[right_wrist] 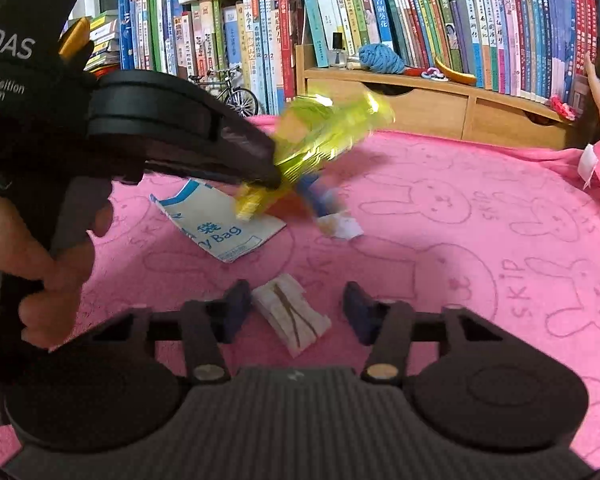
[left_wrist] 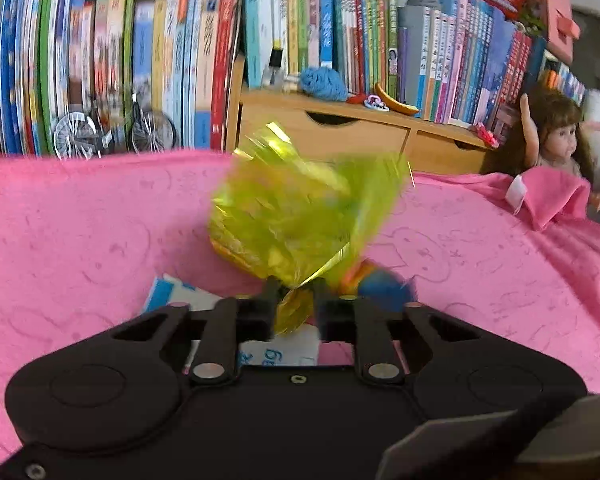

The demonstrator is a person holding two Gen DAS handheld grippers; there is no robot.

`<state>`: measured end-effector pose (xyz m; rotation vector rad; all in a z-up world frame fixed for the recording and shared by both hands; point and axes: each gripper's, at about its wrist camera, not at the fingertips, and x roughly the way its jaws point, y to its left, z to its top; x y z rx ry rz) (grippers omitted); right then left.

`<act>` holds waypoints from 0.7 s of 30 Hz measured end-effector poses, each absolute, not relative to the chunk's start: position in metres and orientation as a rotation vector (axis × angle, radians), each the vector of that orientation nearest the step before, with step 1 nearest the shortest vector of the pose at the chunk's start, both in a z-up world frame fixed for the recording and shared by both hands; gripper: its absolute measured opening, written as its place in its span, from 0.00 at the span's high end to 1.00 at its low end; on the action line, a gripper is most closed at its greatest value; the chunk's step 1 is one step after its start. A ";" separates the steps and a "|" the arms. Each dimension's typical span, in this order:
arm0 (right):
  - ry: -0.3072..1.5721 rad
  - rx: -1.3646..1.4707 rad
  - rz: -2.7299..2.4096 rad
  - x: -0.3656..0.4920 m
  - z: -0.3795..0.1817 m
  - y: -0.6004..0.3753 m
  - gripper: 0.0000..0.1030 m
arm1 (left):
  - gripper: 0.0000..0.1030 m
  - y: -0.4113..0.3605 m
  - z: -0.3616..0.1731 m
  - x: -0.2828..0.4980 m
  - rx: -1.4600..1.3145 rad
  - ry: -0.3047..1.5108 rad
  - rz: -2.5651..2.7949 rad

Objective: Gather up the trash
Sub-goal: 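Close the right gripper on the white paper wrapper while the left lifts the gold foil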

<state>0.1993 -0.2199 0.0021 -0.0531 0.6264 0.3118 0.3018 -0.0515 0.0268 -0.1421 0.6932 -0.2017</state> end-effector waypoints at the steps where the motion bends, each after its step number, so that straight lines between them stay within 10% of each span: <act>1: 0.623 -0.051 0.308 0.198 0.003 -0.221 0.66 | 0.92 -0.049 0.028 0.301 -0.150 0.690 -0.203; 6: 0.599 -0.032 0.303 0.192 0.006 -0.229 0.67 | 0.80 -0.042 0.040 0.291 -0.130 0.579 -0.176; 9: 0.595 -0.013 0.299 0.189 0.009 -0.236 0.67 | 0.17 -0.049 0.042 0.291 -0.084 0.545 -0.162; 21: 0.554 0.024 0.303 0.164 0.013 -0.270 0.67 | 0.11 -0.108 0.022 0.321 0.107 0.496 -0.111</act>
